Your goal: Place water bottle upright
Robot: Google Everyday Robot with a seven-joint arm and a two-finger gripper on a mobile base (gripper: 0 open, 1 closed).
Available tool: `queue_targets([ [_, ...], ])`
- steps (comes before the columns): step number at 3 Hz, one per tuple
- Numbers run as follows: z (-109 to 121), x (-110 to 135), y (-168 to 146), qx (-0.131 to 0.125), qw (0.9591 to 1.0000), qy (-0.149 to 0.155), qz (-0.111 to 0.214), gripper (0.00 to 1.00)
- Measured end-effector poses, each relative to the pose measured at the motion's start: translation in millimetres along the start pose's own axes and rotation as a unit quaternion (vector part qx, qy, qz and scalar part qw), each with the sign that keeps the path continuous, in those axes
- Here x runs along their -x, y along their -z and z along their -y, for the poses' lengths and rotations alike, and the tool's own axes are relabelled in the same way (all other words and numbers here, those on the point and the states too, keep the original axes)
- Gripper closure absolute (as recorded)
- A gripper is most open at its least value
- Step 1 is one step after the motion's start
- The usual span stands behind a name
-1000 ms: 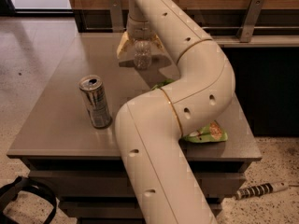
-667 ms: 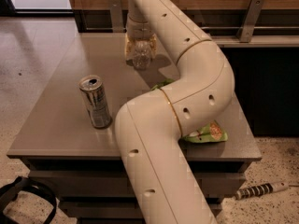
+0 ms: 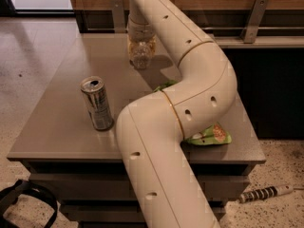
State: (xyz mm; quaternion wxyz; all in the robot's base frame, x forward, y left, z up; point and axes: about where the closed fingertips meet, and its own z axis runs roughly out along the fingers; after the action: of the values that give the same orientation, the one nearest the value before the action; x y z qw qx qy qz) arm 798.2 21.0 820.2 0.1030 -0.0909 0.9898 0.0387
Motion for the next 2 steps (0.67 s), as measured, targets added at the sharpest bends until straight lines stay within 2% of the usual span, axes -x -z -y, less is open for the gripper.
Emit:
queue_targets([
  [1, -0.4, 1.2, 1.4, 0.000, 1.0000, 0.000, 0.001, 1.00],
  [2, -0.5, 0.5, 1.8, 0.000, 1.0000, 0.000, 0.001, 1.00],
])
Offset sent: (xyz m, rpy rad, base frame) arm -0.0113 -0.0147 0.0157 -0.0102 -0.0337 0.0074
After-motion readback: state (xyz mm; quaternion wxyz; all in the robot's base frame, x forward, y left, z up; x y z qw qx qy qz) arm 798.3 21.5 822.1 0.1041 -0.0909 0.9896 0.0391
